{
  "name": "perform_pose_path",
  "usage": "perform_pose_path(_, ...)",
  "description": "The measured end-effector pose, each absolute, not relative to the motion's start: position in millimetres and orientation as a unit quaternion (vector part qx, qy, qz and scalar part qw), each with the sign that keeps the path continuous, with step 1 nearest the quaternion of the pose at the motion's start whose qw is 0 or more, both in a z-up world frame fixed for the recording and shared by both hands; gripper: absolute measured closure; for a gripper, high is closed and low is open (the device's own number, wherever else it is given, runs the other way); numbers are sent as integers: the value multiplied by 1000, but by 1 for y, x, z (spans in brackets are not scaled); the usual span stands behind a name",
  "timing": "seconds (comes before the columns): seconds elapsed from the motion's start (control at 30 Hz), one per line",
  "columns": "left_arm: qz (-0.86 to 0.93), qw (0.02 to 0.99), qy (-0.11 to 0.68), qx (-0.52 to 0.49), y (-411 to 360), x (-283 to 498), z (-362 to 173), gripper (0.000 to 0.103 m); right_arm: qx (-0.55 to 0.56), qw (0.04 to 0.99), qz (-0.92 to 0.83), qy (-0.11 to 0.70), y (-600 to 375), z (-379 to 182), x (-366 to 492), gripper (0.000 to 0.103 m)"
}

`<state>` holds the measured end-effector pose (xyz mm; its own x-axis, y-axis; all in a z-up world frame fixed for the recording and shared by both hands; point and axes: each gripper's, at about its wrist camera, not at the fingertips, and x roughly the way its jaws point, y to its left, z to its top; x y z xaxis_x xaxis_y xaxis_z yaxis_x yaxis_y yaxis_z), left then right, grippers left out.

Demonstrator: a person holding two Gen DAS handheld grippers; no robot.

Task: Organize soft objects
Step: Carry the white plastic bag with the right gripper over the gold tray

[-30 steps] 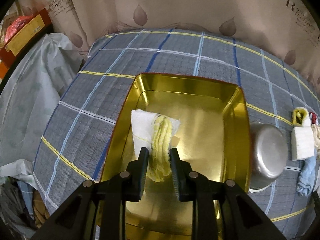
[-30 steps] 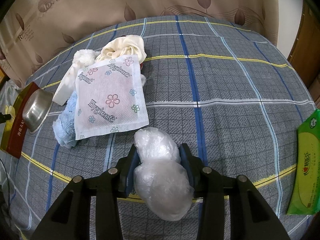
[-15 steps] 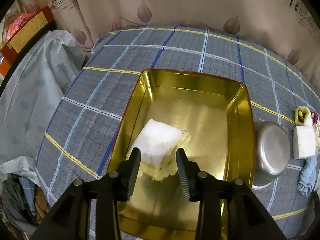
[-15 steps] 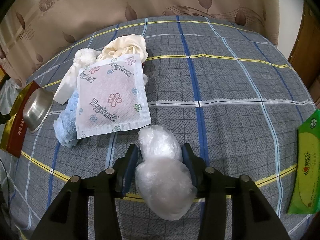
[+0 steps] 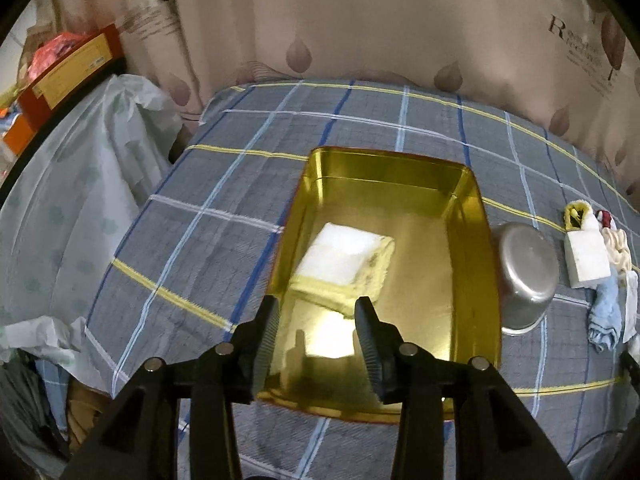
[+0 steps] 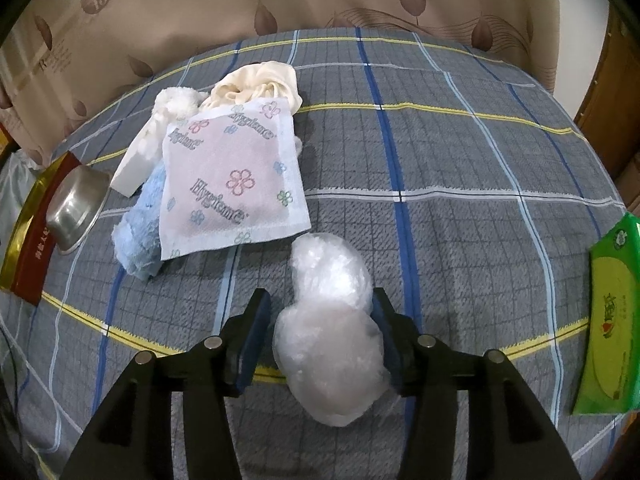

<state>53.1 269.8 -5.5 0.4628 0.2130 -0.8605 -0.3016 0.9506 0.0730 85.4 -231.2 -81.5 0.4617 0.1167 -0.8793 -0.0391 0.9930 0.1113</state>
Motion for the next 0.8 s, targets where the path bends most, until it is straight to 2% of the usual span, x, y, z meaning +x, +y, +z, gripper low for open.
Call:
perform_pose_path(0.17, 151, 854, 494, -68, 282, 40, -11, 63, 36, 854, 39, 518, -230, -81, 78, 55)
perform_pose_path(0.23, 151, 854, 492, -77, 286, 37, -12, 63, 36, 854, 34, 518, -231, -81, 76, 61)
perform_pose_path(0.4, 154, 854, 490, -83, 291, 31, -13, 63, 28, 858, 28, 511, -228, -78, 70, 67)
perform_pose_path(0.8, 164, 851, 491, -86, 299, 25, -7, 63, 15, 884, 73, 462, -188, -38, 64, 67)
